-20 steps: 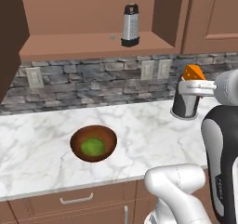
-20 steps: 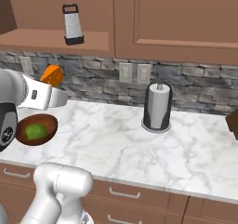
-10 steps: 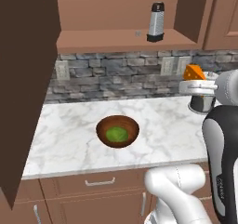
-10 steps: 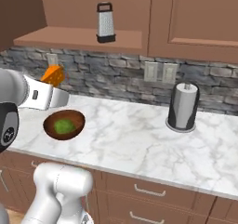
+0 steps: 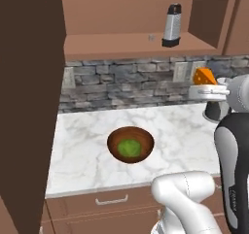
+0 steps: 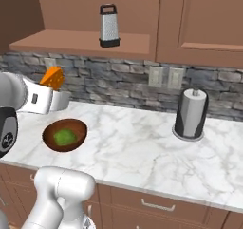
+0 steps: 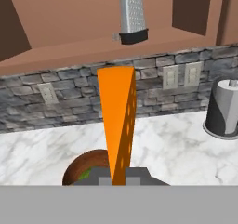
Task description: Pick the cheese from the fridge and the cheese grater from the cabinet and place them next to the salad bowl.
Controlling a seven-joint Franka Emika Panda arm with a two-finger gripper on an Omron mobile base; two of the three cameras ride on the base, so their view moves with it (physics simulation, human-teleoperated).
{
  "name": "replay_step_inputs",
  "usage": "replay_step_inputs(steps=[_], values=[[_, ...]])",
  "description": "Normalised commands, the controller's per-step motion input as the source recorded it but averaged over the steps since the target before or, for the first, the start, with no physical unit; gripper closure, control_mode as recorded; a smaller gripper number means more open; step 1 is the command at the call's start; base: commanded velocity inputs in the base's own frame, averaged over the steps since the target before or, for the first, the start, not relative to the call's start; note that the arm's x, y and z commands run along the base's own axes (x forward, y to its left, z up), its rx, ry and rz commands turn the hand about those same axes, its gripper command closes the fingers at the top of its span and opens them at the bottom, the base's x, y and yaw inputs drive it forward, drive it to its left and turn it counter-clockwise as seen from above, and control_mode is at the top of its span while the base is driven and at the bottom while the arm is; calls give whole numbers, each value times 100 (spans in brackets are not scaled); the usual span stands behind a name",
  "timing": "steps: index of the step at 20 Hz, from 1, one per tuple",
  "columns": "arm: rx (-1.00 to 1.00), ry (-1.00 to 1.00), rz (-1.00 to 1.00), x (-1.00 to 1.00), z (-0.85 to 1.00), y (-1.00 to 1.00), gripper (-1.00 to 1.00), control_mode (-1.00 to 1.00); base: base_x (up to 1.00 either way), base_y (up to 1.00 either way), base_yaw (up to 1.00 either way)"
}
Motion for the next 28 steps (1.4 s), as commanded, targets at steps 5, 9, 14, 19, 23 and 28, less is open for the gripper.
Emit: replay_step_inputs(steps=[5, 9, 14, 19, 23, 28], values=[[0, 0, 0, 0, 0, 0, 100, 100, 100, 74, -26], [0, 0, 0, 0, 0, 0, 100, 100, 24, 14, -16], [0, 0, 0, 0, 0, 0, 100, 100, 0, 9, -16], [2, 8, -6, -34, -43, -1, 100, -100, 0, 0, 0], [0, 18, 0, -36, -50, -21, 100, -100, 0, 0, 0], [3, 6, 1, -16, -53, -37, 100, -100, 0, 0, 0]])
